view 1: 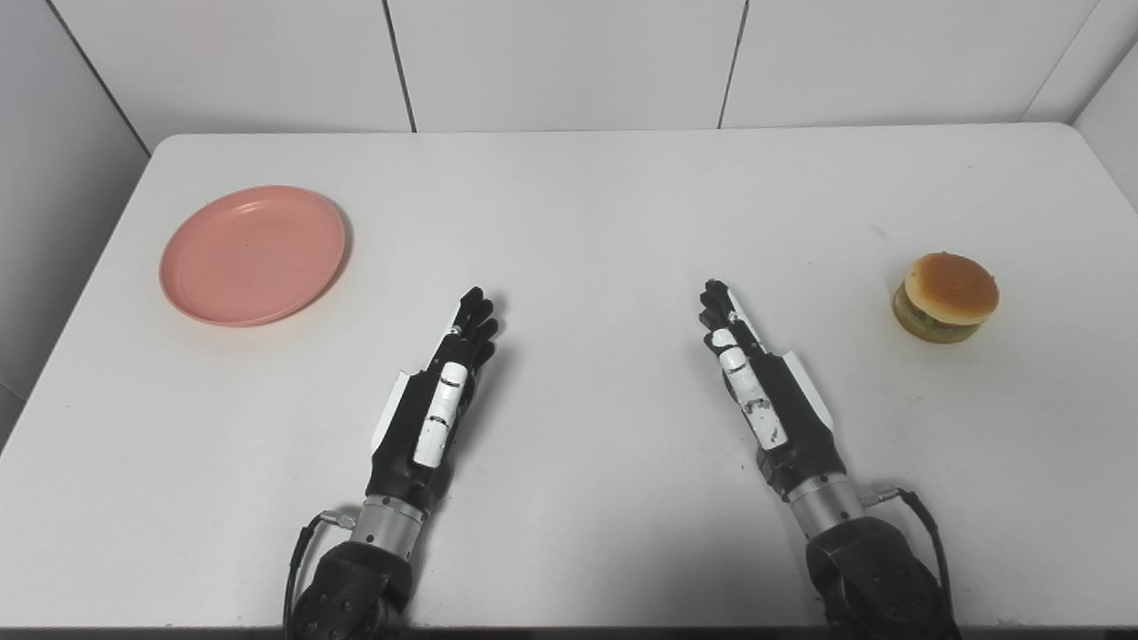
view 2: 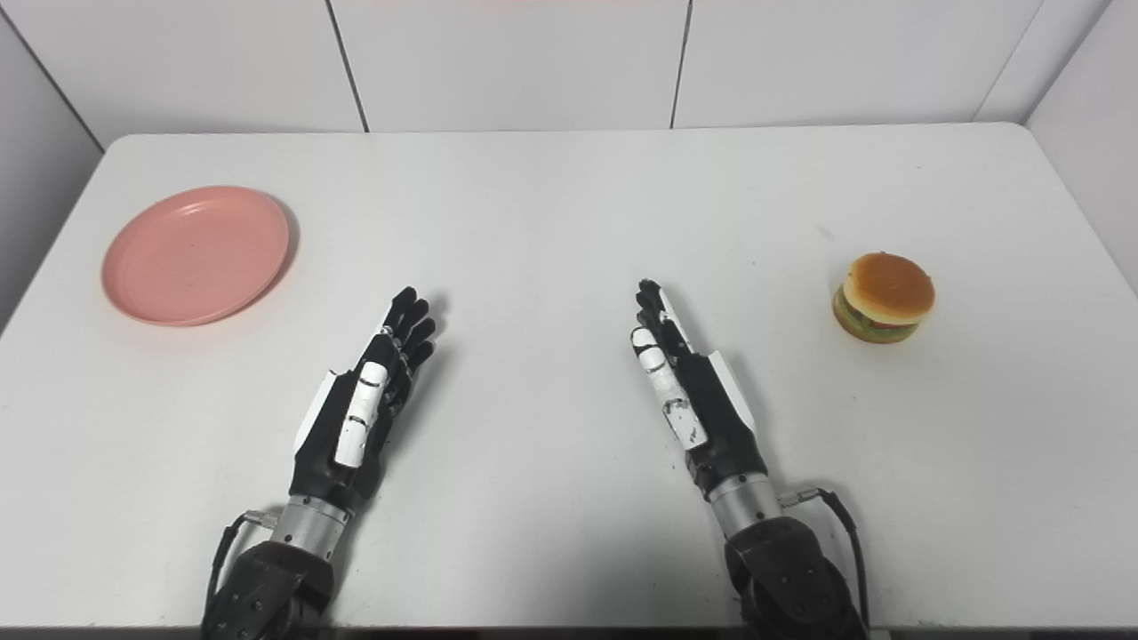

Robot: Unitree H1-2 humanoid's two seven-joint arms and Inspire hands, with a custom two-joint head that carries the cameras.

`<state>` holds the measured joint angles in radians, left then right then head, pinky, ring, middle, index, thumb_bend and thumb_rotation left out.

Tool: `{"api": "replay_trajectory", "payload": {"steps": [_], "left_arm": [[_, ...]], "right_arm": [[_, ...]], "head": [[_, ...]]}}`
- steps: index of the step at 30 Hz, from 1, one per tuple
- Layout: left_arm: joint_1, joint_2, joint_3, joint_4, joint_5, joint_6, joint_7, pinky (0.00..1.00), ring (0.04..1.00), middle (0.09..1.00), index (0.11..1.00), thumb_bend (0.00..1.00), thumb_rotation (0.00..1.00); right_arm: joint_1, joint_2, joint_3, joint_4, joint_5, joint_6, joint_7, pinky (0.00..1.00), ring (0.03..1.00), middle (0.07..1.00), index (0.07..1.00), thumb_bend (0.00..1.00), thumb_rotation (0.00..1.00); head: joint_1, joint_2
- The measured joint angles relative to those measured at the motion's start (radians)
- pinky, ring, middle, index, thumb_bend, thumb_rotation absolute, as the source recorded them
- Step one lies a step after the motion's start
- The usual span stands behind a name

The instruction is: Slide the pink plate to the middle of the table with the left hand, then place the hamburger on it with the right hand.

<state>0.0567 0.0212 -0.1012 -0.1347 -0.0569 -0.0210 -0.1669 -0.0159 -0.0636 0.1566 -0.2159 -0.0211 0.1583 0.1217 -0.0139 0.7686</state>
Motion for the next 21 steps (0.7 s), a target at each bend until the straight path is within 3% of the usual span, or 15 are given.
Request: {"api": "replay_trajectory", "payload": {"steps": [3, 8, 10, 12, 14, 15, 21], "left_arm": [[-0.001, -0.001, -0.001, 0.004, 0.0, -0.004, 0.0, 0.99, 0.984, 1.0, 1.0, 0.44, 1.0], [-0.008, -0.014, -0.008, 0.027, 0.024, -0.055, 0.009, 0.97, 0.978, 1.0, 1.0, 0.43, 1.0], [-0.013, -0.021, -0.01, 0.042, 0.047, -0.08, 0.019, 0.96, 0.974, 0.999, 1.0, 0.45, 1.0], [-0.019, -0.025, -0.015, 0.053, 0.075, -0.097, 0.03, 0.95, 0.974, 0.998, 1.0, 0.45, 1.0], [-0.022, -0.027, -0.018, 0.058, 0.093, -0.108, 0.037, 0.95, 0.974, 0.999, 1.0, 0.45, 1.0], [-0.022, -0.028, -0.021, 0.059, 0.107, -0.116, 0.041, 0.95, 0.975, 0.999, 1.0, 0.45, 1.0], [-0.032, -0.033, -0.025, 0.071, 0.142, -0.123, 0.051, 0.96, 0.991, 1.0, 1.0, 0.44, 1.0]], "right_arm": [[0.0, -0.002, 0.0, 0.006, 0.0, -0.004, 0.0, 1.0, 1.0, 1.0, 1.0, 0.26, 1.0], [0.001, -0.021, -0.005, 0.042, 0.007, -0.048, 0.007, 1.0, 1.0, 1.0, 1.0, 0.23, 1.0], [0.001, -0.031, -0.013, 0.064, 0.016, -0.078, 0.016, 1.0, 1.0, 1.0, 1.0, 0.22, 1.0], [0.001, -0.041, -0.018, 0.081, 0.023, -0.104, 0.021, 1.0, 1.0, 1.0, 1.0, 0.22, 1.0], [0.001, -0.048, -0.022, 0.098, 0.037, -0.13, 0.025, 1.0, 1.0, 1.0, 1.0, 0.23, 1.0], [0.001, -0.049, -0.025, 0.107, 0.046, -0.146, 0.033, 1.0, 1.0, 1.0, 1.0, 0.23, 1.0], [-0.004, -0.059, -0.034, 0.127, 0.083, -0.168, 0.059, 1.0, 1.0, 1.0, 1.0, 0.22, 1.0]], "head": [[0.017, -0.014], [0.14, -0.091], [0.23, -0.149], [0.265, -0.178], [0.265, -0.178], [0.291, -0.204], [0.353, -0.253]]}}
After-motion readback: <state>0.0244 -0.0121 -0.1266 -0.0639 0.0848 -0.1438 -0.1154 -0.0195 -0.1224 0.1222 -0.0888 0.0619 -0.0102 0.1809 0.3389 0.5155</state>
